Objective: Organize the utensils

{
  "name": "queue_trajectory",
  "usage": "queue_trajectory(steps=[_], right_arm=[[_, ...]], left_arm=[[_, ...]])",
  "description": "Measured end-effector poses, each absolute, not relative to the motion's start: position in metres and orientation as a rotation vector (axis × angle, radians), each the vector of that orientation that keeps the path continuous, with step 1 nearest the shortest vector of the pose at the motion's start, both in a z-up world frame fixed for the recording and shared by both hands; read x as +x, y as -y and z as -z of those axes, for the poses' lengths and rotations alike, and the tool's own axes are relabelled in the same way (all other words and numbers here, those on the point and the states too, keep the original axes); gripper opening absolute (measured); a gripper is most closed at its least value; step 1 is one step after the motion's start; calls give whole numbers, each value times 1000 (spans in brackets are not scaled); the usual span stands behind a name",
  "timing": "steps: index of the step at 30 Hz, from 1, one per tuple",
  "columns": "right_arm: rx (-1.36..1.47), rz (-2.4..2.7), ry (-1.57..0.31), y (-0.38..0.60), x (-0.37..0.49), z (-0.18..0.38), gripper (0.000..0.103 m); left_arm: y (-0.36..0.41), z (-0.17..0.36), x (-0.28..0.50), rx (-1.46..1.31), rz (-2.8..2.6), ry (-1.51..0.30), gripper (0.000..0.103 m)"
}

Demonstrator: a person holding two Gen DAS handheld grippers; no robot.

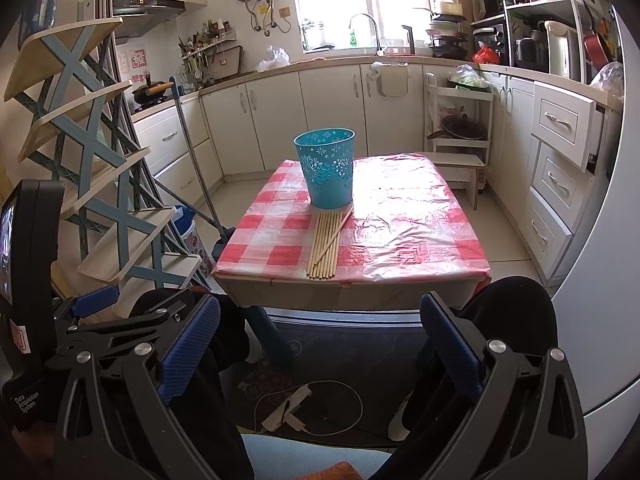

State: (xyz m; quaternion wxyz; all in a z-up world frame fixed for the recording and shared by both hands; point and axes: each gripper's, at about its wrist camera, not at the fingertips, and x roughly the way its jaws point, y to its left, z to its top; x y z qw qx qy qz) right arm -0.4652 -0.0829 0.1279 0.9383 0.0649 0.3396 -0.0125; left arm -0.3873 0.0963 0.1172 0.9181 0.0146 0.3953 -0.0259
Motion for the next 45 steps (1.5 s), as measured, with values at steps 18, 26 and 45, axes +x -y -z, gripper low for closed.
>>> queue_trajectory(steps=[18, 26, 45], right_arm=[[124, 39, -646, 81, -472, -133, 96], [101, 46, -633, 79, -473, -132, 96], [153, 65, -760, 140, -313, -68, 96]], left_arm=[[-99, -128, -400, 11, 45, -754, 95], [-97, -129, -401, 17, 48, -744, 95], [-75, -100, -273, 11, 38, -760, 95]])
